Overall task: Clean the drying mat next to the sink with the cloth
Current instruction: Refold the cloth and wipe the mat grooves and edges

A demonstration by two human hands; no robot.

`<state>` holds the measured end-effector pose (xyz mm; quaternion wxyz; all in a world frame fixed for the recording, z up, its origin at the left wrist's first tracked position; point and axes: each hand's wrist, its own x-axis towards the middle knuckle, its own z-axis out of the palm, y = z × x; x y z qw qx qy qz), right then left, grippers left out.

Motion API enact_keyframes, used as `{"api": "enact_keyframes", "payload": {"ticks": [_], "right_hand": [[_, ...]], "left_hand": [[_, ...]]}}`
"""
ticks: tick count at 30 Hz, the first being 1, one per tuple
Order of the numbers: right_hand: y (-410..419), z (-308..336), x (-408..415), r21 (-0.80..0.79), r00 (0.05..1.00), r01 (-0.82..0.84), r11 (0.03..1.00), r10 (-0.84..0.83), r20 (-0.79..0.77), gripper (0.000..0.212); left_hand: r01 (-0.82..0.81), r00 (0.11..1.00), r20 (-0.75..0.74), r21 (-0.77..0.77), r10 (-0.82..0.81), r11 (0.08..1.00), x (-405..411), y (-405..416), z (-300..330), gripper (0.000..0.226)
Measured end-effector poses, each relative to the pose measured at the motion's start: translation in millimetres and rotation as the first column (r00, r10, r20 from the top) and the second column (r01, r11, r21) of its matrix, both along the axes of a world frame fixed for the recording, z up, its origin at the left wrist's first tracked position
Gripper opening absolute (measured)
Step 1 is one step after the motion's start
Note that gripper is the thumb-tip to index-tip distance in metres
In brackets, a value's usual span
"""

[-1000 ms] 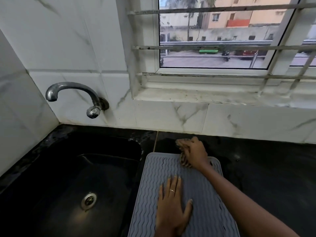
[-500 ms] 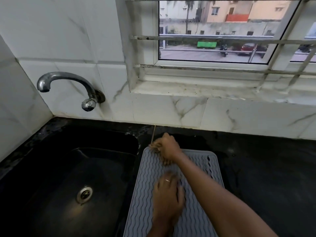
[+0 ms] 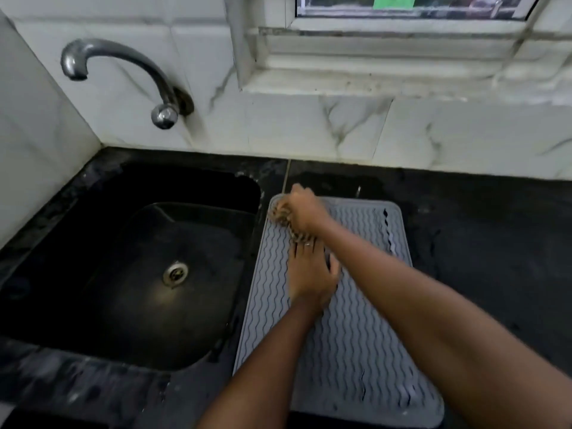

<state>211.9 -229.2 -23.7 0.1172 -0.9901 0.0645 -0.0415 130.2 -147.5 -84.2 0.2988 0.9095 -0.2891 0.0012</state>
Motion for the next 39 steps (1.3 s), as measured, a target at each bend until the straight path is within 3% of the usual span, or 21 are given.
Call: {"api": "enact_keyframes", "payload": {"ticks": [2, 4, 6, 9, 12, 16, 21, 23, 27, 29, 34, 39], "right_hand": [[-2.0, 9.4, 1.0, 0.112, 0.993, -0.082, 0.99, 0.091, -0.076, 0.027], [5.2, 14.4, -2.8, 0.105, 0.951, -0.21, 0.972, 0.228, -0.21, 0.026], [12.8, 4.1, -9.7, 0.081, 0.94, -0.23, 0.97, 0.243, -0.239, 0.023], [7.1, -6.5, -8.3, 0.072, 0.984, -0.158, 0.985, 0.163, -0.072, 0.021], [-7.6, -17.7, -1.2, -0.05, 0.996, -0.015, 0.999, 0.02, 0.09, 0.027], [-14.3, -29.8, 20.7, -0.031, 0.988, 0.111, 0.993, -0.107, 0.116, 0.037], [-43.7, 0.5, 21.2, 0.39, 0.977, 0.189, 0.901, -0.213, 0.018, 0.036], [-53.9, 13.0, -12.2, 0.422, 0.961, 0.238, 0.875, -0.275, 0.027, 0.045], [-39.8, -13.7, -111.5, 0.262, 0.918, 0.388, 0.884, -0.396, -0.027, 0.033], [-25.3, -38.3, -138.4, 0.134, 0.923, 0.375, 0.917, -0.383, 0.043, 0.03], [-50.3, -47.5, -98.2, 0.032, 0.912, 0.395, 0.918, -0.396, 0.108, 0.027], [-79.8, -40.2, -49.0, -0.005, 0.896, 0.443, 0.897, -0.443, 0.018, 0.033]], "left_hand": [[-0.019, 0.999, -0.033, 0.023, 0.02, 1.0, -0.7, 0.2, 2.0, 0.042], [-0.037, 0.998, -0.046, 0.036, 0.038, 0.999, -2.2, 2.3, 3.6, 0.031], [-0.037, 0.998, -0.052, 0.039, 0.039, 0.999, -3.3, 2.0, 3.8, 0.02], [-0.022, 0.999, -0.032, 0.079, 0.024, 0.997, -1.7, 0.9, 1.3, 0.025], [-0.002, 1.0, -0.01, 0.114, 0.004, 0.993, -0.5, -0.3, -3.1, 0.053], [0.014, 1.0, -0.008, 0.147, -0.013, 0.989, 4.7, -2.3, -6.4, 0.064], [-0.019, 0.999, -0.043, 0.111, 0.024, 0.994, 3.2, -2.4, -4.1, 0.057], [-0.036, 0.999, -0.035, 0.106, 0.04, 0.994, 4.3, -3.4, -5.9, 0.055], [-0.037, 0.998, -0.049, 0.125, 0.044, 0.991, 5.8, -5.5, -7.6, 0.053], [-0.03, 0.998, -0.051, 0.153, 0.038, 0.988, 5.9, -6.0, -8.2, 0.053], [-0.027, 0.999, -0.023, 0.213, 0.033, 0.977, 7.0, -7.1, -11.2, 0.056], [-0.03, 0.999, -0.015, 0.191, 0.034, 0.981, 6.8, -5.8, -10.0, 0.055]]}}
